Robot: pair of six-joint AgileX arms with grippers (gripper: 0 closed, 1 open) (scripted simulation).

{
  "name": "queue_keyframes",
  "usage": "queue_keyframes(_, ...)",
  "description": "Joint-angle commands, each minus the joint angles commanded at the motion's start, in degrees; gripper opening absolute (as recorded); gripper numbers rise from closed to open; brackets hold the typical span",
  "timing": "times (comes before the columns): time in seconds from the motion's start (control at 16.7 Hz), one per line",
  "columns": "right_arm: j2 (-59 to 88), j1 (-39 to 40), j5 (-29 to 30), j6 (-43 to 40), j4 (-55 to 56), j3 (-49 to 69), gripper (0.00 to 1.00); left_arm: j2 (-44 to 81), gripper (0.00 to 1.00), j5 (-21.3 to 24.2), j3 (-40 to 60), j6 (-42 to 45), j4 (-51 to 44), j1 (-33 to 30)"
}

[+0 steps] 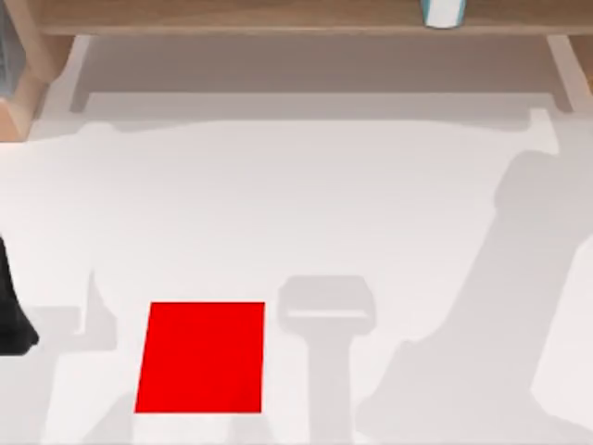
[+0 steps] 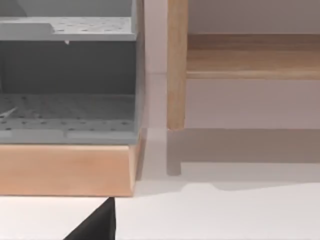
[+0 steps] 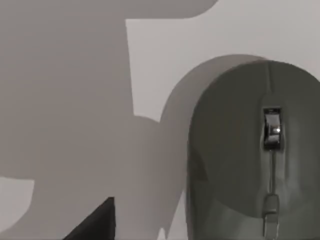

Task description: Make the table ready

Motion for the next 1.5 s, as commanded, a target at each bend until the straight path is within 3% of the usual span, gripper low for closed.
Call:
queue_keyframes(0.36, 1.0, 0.2, 0.0, 0.2, 1.0, -0.4, 1.0, 0.0, 1.0, 0.0, 0.0, 0.0, 0.0, 0.0)
queue_keyframes(1.14, 1.0, 0.2, 0.0, 0.2, 1.0, -0.4, 0.02, 0.0, 1.0, 0.0, 0.0, 0.0, 0.0, 0.0)
queue_keyframes(1.5, 1.0, 0.2, 0.0, 0.2, 1.0, -0.4, 0.0, 0.0, 1.0, 0.0, 0.0, 0.0, 0.0, 0.0)
